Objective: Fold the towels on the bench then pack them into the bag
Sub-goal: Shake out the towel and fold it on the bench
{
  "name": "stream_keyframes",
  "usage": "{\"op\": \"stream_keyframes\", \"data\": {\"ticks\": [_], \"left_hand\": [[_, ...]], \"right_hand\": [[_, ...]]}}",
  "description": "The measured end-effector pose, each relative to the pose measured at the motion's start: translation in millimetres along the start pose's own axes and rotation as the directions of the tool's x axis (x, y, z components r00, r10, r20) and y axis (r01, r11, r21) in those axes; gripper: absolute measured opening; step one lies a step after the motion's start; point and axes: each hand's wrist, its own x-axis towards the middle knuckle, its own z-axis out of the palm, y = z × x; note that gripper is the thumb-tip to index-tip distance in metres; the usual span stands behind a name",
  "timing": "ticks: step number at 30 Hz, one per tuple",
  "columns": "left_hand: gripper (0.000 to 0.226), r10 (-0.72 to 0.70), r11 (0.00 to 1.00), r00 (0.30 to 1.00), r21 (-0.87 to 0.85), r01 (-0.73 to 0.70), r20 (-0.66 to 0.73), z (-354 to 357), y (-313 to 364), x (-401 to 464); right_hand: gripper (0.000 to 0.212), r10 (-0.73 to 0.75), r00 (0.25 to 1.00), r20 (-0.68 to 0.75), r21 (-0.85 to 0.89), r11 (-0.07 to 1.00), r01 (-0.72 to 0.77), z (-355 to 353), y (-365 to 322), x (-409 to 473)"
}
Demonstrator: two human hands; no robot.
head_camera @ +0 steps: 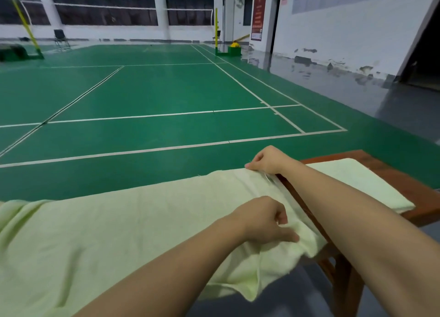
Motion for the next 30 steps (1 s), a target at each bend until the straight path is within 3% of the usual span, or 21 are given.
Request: {"op": "stream_keyframes", "data": {"ticks": [3,7,10,14,22,24,27,30], "left_hand": [[0.036,0.014,0.994,1.000,-0.106,-0.012,0.011,-5.6,-2.4,-5.6],[0.033,0.046,0.989,0.999,-0.138,-0.046,-0.006,-3.8,-8.6,-15.4],[0.031,0.050,0.970,0.998,-0.236,-0.059,-0.041,0.7,-15.7,-22.0],[0.025,0.031,0.925,0.994,-0.374,-0.070,-0.109,2.9,-26.2,-24.4],[0.033,0.001,0.850,0.988,-0.521,-0.082,-0.154,4.2,-27.6,-30.1],[0.035,-0.024,0.836,0.987,-0.545,-0.066,-0.157,1.9,-26.7,-32.6],[0.019,-0.079,0.802,0.989,-0.597,-0.011,-0.125,-7.2,-23.1,-39.8],[0.023,-0.120,0.758,0.989,-0.652,0.034,-0.088,-13.1,-17.5,-45.9]], "right_hand": [[0.035,-0.030,1.000,-0.009,-0.032,0.999,0.030,0.8,-4.8,-5.1],[0.066,-0.042,0.985,0.165,-0.269,0.959,0.086,-13.8,-7.7,-22.6],[0.056,-0.122,0.969,0.216,-0.225,0.959,0.171,-22.2,-2.6,-37.4],[0.038,-0.172,0.979,0.105,-0.016,0.985,0.174,-25.8,4.7,-52.8],[0.028,-0.166,0.986,0.015,-0.211,0.963,0.166,-26.2,0.2,-57.7],[0.030,-0.173,0.984,-0.034,-0.166,0.972,0.165,-28.2,-4.9,-60.8],[0.031,-0.113,0.992,-0.054,-0.018,0.994,0.112,-35.2,-10.9,-68.8],[0.030,-0.043,0.999,-0.032,0.384,0.922,0.052,-40.6,-17.2,-76.9]]}}
